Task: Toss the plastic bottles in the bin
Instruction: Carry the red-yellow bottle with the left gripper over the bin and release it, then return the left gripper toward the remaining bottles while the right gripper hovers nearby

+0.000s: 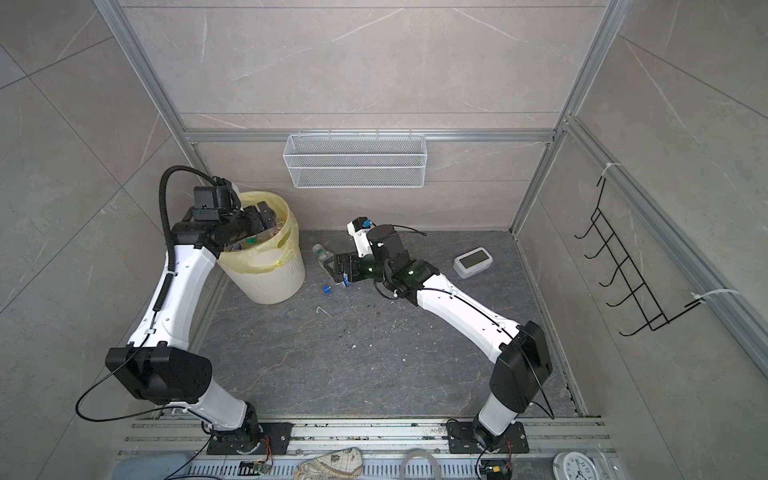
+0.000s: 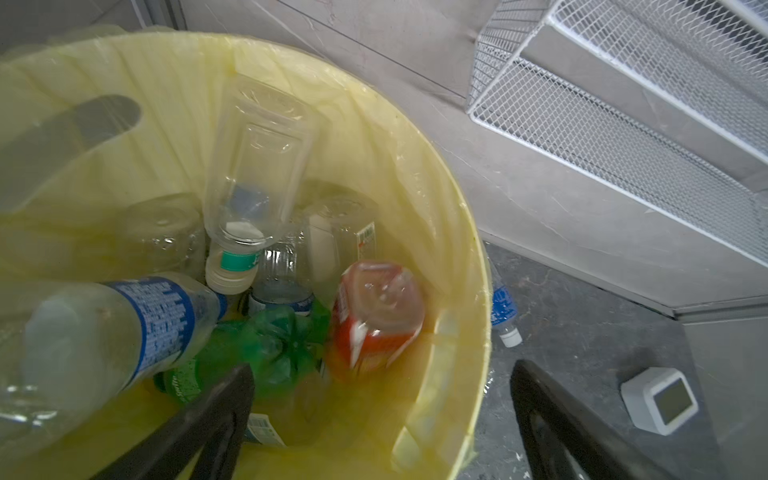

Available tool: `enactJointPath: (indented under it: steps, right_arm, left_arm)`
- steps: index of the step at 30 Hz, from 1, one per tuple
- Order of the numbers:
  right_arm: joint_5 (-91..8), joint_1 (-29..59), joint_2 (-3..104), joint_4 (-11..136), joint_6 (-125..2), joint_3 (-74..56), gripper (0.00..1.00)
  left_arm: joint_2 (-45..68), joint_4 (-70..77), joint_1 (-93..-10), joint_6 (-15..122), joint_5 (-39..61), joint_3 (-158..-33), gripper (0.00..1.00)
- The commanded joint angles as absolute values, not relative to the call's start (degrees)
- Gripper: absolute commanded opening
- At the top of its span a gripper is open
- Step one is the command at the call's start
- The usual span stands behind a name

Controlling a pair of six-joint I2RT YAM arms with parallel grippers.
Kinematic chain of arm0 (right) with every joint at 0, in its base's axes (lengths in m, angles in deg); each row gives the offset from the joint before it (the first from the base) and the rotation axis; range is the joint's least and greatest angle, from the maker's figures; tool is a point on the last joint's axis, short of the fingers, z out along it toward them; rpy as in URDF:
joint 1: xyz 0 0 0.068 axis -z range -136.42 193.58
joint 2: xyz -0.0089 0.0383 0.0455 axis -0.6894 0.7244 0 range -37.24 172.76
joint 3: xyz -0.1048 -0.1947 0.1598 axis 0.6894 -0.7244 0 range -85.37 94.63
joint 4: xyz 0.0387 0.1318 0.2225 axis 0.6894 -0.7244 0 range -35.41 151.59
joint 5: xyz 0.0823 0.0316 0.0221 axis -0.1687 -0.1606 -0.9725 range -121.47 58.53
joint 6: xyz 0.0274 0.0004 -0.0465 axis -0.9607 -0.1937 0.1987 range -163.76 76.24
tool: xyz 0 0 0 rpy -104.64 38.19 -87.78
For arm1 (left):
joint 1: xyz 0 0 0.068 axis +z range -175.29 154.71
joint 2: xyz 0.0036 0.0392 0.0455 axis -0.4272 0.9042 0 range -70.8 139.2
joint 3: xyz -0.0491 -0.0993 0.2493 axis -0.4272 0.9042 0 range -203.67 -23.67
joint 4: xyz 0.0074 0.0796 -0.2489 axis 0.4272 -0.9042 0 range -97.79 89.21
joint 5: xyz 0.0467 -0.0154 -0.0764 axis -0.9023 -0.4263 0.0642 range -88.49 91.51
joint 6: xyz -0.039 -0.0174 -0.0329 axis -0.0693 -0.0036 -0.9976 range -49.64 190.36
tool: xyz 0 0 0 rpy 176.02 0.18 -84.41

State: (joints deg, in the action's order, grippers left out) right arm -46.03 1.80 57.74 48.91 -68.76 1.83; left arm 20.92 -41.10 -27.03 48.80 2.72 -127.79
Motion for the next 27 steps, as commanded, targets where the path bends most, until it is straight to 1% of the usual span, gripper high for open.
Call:
enactJointPath:
  steps: [1, 6, 10, 16, 23, 27]
  right_arm:
    - [-46.3, 1.4, 55.9, 48.3, -68.3, 1.1, 0.99]
    - [-46.3, 1.5, 56.3, 48.8, -68.6, 0.9, 0.99]
    - [-45.2, 1.8, 56.5, 48.9, -69.2, 0.9, 0.99]
    - [-44.3, 4.6, 57.1, 47.8, -72.8, 0.7, 0.99]
    - [-43.6, 9.8, 57.2, 47.6, -77.5, -1.9, 0.99]
    - [-41.5, 12.0, 57.7, 46.2, -77.4, -2.6, 0.99]
  left_arm:
    - [15.2, -38.6, -27.0, 48.0, 4.9, -131.9, 1.00]
    - [12.4, -38.5, -27.4, 46.8, 7.4, -130.8, 1.00]
    - [9.6, -37.5, -30.5, 46.8, 7.9, -128.1, 1.00]
    - [6.6, -33.8, -38.5, 47.8, 7.8, -121.0, 1.00]
    - [8.0, -31.6, -50.7, 53.6, 3.5, -113.9, 1.00]
    - [8.1, -28.0, -53.2, 54.0, 2.6, -107.6, 1.00]
